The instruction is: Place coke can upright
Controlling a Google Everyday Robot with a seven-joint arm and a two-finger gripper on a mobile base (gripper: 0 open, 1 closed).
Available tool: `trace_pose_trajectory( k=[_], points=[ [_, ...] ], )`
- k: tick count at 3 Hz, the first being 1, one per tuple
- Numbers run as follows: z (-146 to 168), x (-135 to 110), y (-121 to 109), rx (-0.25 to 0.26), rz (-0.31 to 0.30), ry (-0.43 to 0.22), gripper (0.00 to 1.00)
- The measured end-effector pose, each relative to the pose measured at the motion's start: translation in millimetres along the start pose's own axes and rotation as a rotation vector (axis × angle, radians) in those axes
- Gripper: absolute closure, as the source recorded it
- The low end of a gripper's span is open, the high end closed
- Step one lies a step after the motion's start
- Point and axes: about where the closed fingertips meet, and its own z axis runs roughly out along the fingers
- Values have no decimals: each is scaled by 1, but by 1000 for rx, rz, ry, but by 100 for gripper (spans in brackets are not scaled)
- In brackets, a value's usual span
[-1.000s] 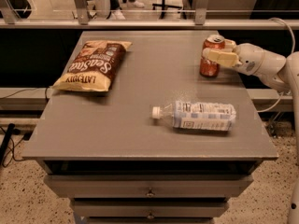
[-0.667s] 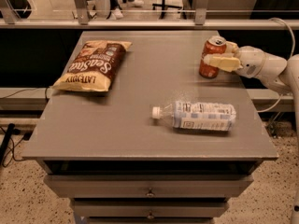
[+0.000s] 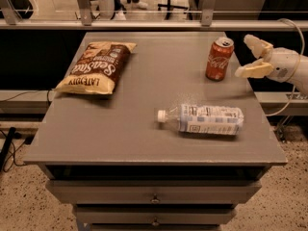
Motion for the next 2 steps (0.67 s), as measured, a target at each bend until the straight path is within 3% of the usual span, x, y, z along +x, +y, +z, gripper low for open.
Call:
trace_pose_trajectory(
  k=[1, 2],
  points=[
    [-29, -32, -4, 112, -37, 94, 0],
    [-23, -50, 1, 110, -63, 96, 0]
  ],
)
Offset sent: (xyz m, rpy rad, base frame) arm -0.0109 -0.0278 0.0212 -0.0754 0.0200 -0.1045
